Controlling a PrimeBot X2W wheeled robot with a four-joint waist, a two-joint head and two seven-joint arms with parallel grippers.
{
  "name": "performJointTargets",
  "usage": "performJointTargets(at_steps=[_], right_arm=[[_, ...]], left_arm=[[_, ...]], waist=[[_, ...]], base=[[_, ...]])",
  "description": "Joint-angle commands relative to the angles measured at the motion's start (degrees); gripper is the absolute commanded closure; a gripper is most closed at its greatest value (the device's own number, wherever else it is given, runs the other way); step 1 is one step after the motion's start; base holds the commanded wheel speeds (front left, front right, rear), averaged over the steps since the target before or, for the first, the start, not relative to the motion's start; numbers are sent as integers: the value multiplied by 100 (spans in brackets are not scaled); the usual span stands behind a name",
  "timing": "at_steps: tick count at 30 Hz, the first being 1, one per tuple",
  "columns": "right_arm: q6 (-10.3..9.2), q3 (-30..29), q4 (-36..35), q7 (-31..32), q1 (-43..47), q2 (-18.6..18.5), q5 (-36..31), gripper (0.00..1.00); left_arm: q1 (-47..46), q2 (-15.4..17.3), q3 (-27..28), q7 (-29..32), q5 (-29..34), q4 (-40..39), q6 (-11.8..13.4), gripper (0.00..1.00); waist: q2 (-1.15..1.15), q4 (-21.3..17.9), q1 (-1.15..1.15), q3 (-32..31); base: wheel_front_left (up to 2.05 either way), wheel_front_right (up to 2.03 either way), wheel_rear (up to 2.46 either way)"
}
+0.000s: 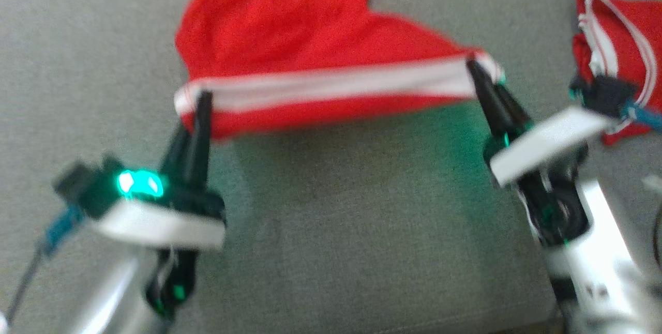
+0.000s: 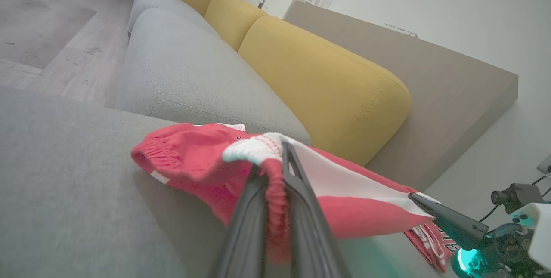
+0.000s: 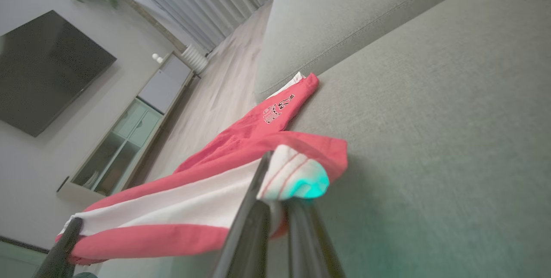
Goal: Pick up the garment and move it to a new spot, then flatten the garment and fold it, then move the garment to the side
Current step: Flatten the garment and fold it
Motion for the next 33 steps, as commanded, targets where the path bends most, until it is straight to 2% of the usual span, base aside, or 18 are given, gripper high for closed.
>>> performJointTargets(at_steps=[1, 6, 10, 15, 19, 24, 33], right_arm=[[40, -23, -389, 73, 224, -76, -31, 100], [40, -417, -1323, 625, 1669, -114, -268, 100], [40, -804, -2185, 1175, 2764, -9, -433, 100], [40, -1239, -2976, 1745, 3202, 275, -577, 100], [40, -1283, -3053, 2052, 2851, 383, -681, 100], [40, -1235, -2615, 2410, 1640, 473, -986, 100], [40, -1279, -824, 2816, -595, 574, -1261, 100]], left_arm=[[189, 73, 276, -51, 122, -265, -33, 100], [1597, -296, 600, -52, 293, -608, -33, 100], [2445, -471, 590, -53, 310, -962, -33, 100], [2858, -556, 572, -53, 175, -1260, -34, 100], [2699, -555, 554, -53, 49, -1246, -34, 100], [1964, -614, 655, -30, -200, -979, -34, 100], [371, -969, 497, 151, -339, 131, -34, 100]], waist=[[0, 131, 2, -408], [0, 213, 2, -991], [0, 332, 2, -1193], [0, 454, 2, -1133], [0, 542, 2, -965], [0, 780, 2, -484], [0, 1329, 2, 139]], base=[[0, 0, 0], [0, 0, 0], [0, 0, 0], [0, 0, 0], [0, 0, 0], [0, 0, 0], [0, 0, 0]])
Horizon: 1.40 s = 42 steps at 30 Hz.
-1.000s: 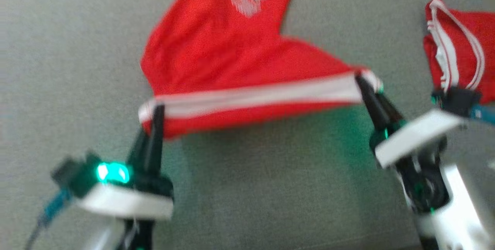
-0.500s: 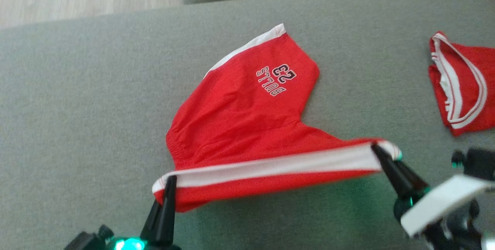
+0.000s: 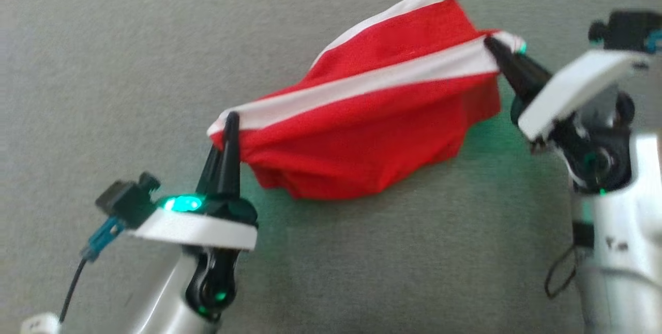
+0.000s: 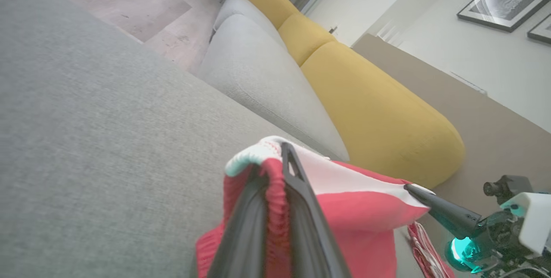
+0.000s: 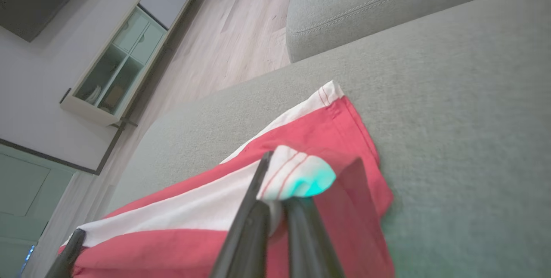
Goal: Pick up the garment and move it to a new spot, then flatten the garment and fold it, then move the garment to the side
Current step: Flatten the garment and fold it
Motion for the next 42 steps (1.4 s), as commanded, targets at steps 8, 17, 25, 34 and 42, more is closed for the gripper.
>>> performJointTargets(at_steps=[8, 17, 25, 34, 42], right_arm=[[40, 35, 1270, -144, -1507, 103, -463, 100], [40, 134, 2174, -605, -2290, 100, -684, 100], [40, 442, 2542, -771, -2378, -50, -687, 82], [40, 755, 2593, -1177, -2213, -205, -549, 0], [40, 1294, 2009, -1186, -1694, -655, -366, 0]], left_arm=[[-1201, -393, -64, -133, 181, 814, 9, 100], [-1861, -602, -26, -222, 282, 1450, 9, 100], [-1815, -691, 75, -232, 438, 1642, 9, 100], [-1555, -639, 79, -233, 537, 1828, 9, 0], [-1049, -326, 134, -233, 800, 1745, 288, 0]], waist=[[0, 505, -2, 556], [0, 538, -2, 864], [0, 469, -2, 864], [0, 350, -2, 611], [0, 99, -2, 230]], base=[[0, 0, 0], [0, 0, 0], [0, 0, 0], [0, 0, 0], [0, 0, 0]])
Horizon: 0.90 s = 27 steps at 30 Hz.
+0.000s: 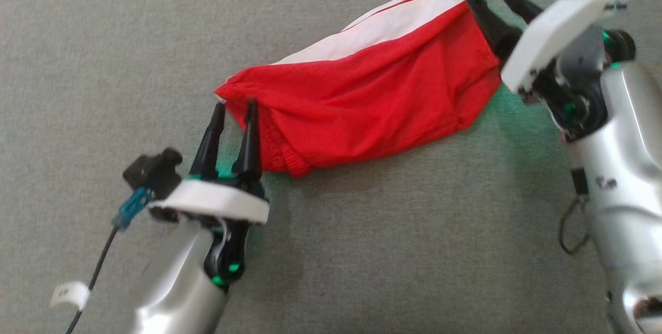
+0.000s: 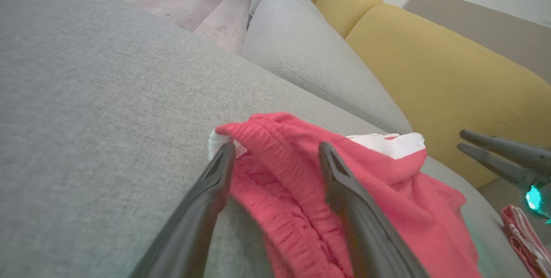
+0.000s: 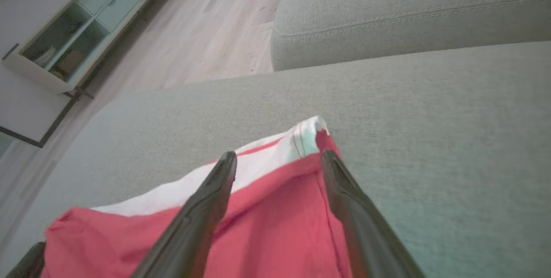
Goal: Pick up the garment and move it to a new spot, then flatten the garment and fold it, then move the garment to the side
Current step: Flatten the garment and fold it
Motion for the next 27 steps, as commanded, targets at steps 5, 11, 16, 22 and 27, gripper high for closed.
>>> performJointTargets(at_steps=[5, 11, 16, 22, 27], right_arm=[[40, 9, -358, -114, 300, -102, -529, 0], [40, -359, -209, -392, 377, 289, -1290, 0], [40, -689, 86, -487, 168, 585, -1867, 0], [40, -1018, 709, -475, -92, 710, -2616, 0], [40, -1145, 1236, -272, -185, 786, -2737, 0]], left_arm=[[282, 347, 244, -29, 404, -689, 298, 0], [718, 360, 566, -29, 1328, -1658, 647, 0], [1024, 77, 961, -29, 2168, -2398, 611, 0], [1353, -237, 1315, -29, 2764, -2820, 323, 0], [1508, -336, 1505, -29, 2958, -2929, 167, 0]], waist=[[0, -82, 1, -87], [0, 6, 1, 13], [0, 175, 1, 164], [0, 350, 1, 225], [0, 428, 1, 213]], base=[[0, 0, 0], [0, 0, 0], [0, 0, 0], [0, 0, 0], [0, 0, 0]])
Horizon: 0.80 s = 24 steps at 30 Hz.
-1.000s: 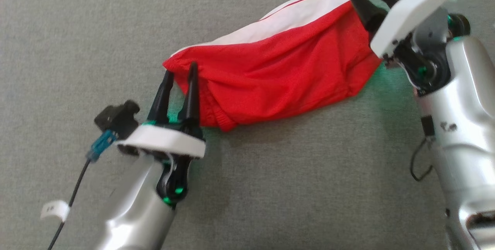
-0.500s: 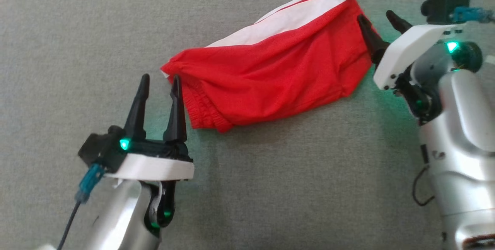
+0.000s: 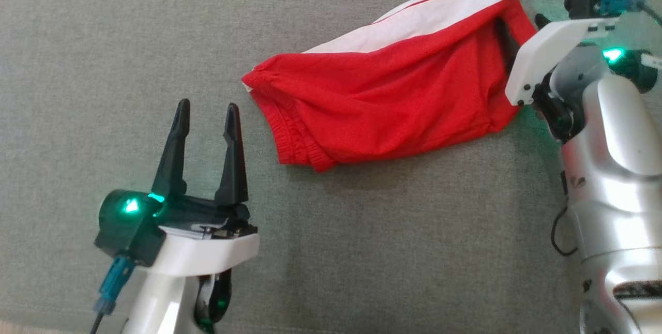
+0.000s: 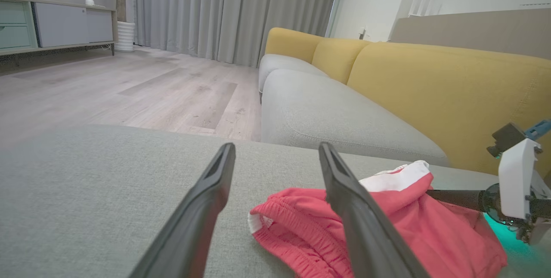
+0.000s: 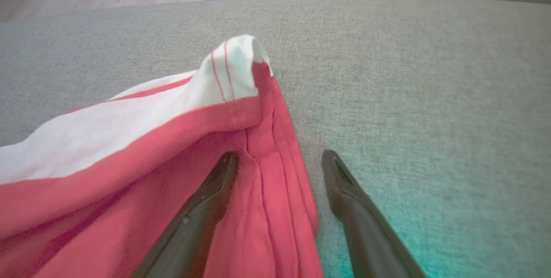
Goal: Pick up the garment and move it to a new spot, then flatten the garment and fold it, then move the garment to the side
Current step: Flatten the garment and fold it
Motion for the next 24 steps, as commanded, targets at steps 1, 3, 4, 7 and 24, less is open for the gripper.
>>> performJointTargets(at_steps=[1, 3, 4, 7, 24], right_arm=[[40, 103, 101, 177, -45, 172, 51, 0], [40, 139, 216, 288, -71, 189, 182, 0], [40, 139, 216, 288, -71, 189, 182, 0], [40, 268, 278, 390, -95, 202, 487, 100], [40, -603, 147, -51, 211, -564, 1189, 100]], left_arm=[[2, 7, 286, -29, 100, -258, -43, 0], [25, -2, 341, -29, 152, -313, -78, 0], [25, -2, 341, -29, 152, -313, -78, 0], [27, -7, 419, -29, 104, -356, -95, 0], [535, -10, 742, -29, 151, -182, -188, 0]], waist=[[0, 28, 0, -11], [0, 43, 0, 13], [0, 43, 0, 13], [0, 55, 0, 17], [0, -205, 0, -550]], base=[[0, 0, 0], [0, 0, 0], [0, 0, 0], [0, 0, 0], [0, 0, 0]])
